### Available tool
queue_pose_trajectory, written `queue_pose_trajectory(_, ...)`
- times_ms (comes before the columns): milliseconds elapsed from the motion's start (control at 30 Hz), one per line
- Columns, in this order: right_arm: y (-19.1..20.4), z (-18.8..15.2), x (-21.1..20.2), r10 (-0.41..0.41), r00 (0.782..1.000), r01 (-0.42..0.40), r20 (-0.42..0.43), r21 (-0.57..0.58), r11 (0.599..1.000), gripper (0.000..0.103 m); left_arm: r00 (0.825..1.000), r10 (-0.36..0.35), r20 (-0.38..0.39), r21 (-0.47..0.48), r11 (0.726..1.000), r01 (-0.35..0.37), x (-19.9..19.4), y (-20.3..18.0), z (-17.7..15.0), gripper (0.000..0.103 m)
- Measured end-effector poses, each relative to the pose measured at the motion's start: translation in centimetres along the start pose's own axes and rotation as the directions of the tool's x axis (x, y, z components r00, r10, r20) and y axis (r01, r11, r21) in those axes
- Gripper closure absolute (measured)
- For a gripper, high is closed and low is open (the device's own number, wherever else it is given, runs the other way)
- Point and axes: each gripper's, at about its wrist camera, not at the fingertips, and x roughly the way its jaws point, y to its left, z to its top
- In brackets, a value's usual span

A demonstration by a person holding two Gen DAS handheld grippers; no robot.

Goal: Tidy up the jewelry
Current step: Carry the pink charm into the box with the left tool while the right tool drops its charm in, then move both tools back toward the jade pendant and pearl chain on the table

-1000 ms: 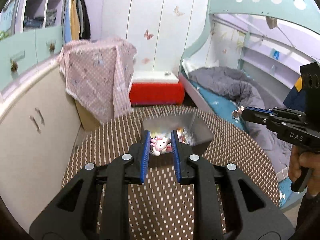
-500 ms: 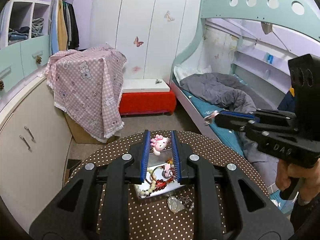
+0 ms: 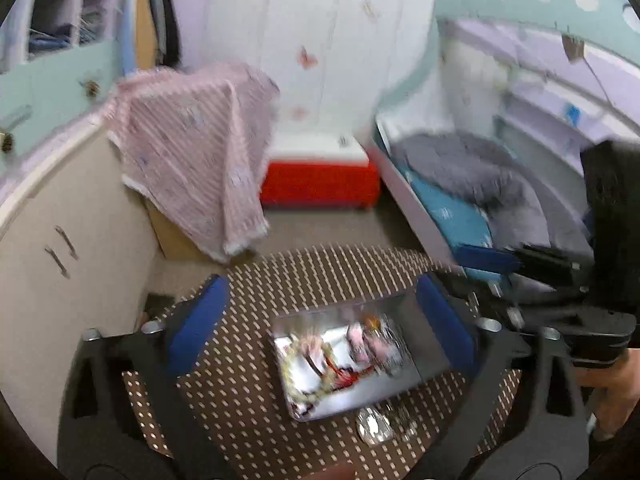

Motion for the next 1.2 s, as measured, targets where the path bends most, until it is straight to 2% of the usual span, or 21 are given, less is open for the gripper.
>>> queue_pose_trajectory(33,-0.2,0.0,-0.3,-0.008,1.0,0.008,0.014,0.009,1.0,0.01,1.0,-0.009,0.005,-0.007,1.0,0.009,-0.5,0.2,0.0,0.008)
queue_pose_trajectory(67,-0.5,0.0,-0.5,-0.003,1.0,0.003,0.023,0.021,1.0,0.009,1.0,0.002,0.011,-0.008,1.0,-0.002,-0.8,0.3,0.1,0.008)
queue_pose_trajectory(133,-0.8,0.1,-1.2,-0.007,0.999,0.005,0.031,0.054,0.999,0.008,0.998,0.053,0.035,0.006,0.999,-0.053,-1.7,0.3,0.1,0.008)
queue_pose_trajectory(233,-0.8,0.2,-2.3,-0.029,0.998,0.026,0.056,0.065,0.998,0.008,0.995,0.086,0.06,0.007,0.996,-0.086,-3.0,0.3,0.2,0.008)
queue_pose_trajectory(567,0.4,-0.1,-6.5,-0.065,0.989,0.056,0.135,0.071,0.996,0.008,0.978,0.131,0.165,0.006,0.991,-0.134,-8.4,-0.6,-0.7,0.008)
queue_pose_trajectory(867,1.8,-1.9,-10.9,-0.109,0.971,0.098,0.211,0.058,0.993,0.008,0.96,0.167,0.227,-0.013,0.986,-0.169,-12.3,-1.5,-2.5,0.007)
queue_pose_trajectory(1033,2.3,-3.7,-12.8,-0.135,0.961,0.124,0.24,0.064,0.99,0.008,0.964,0.16,0.213,-0.013,0.987,-0.161,-12.8,-2.0,-4.3,0.007)
queue_pose_trajectory(1200,1.9,-6.3,-13.0,-0.149,0.965,0.132,0.217,0.088,0.987,0.008,0.975,0.145,0.167,-0.022,0.989,-0.143,-12.0,-2.2,-6.4,0.007)
